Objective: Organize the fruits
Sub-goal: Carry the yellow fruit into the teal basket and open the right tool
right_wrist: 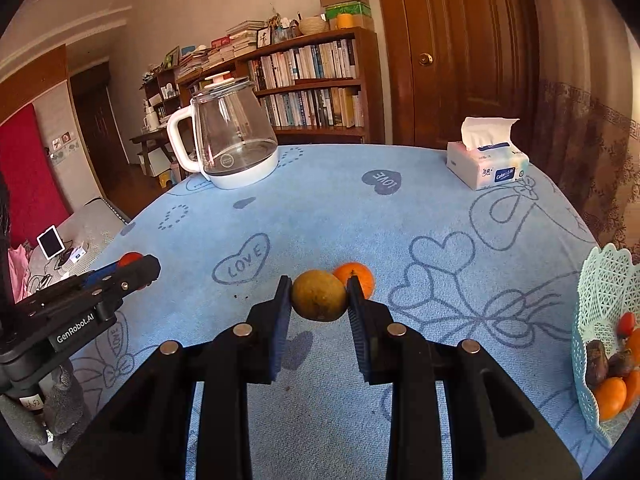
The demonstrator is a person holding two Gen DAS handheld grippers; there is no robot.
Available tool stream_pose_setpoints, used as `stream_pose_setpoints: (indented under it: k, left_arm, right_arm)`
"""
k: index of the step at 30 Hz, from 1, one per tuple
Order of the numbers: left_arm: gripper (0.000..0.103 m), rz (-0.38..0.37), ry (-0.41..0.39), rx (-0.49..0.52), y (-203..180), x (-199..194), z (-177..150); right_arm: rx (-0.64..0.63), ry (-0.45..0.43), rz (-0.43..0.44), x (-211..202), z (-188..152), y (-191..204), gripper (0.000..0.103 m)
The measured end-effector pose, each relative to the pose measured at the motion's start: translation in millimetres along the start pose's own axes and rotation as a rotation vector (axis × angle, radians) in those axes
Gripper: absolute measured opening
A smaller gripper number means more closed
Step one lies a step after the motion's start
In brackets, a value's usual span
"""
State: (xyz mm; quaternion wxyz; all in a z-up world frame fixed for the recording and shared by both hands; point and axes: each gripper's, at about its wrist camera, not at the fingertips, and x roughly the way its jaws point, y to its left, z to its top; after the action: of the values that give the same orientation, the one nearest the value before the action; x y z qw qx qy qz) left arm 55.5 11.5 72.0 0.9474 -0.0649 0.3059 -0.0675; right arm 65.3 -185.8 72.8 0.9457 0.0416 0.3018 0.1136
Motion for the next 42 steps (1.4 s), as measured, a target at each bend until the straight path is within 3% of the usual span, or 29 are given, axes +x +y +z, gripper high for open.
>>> stream_pose_setpoints:
  k: [30, 42]
  left_arm:
    - [0.028, -0.007, 0.0, 0.07, -21.0, 2.3, -6.8]
    - [0.028, -0.01, 0.002, 0.079, -23.5, 2.5, -8.4]
  right_arm:
    - [0.192, -0.091, -0.126, -48.4, -12.9, -76.0, 0.029]
    - [0.305, -0.129, -0.232, -83.4, -25.1, -136.7, 0.029]
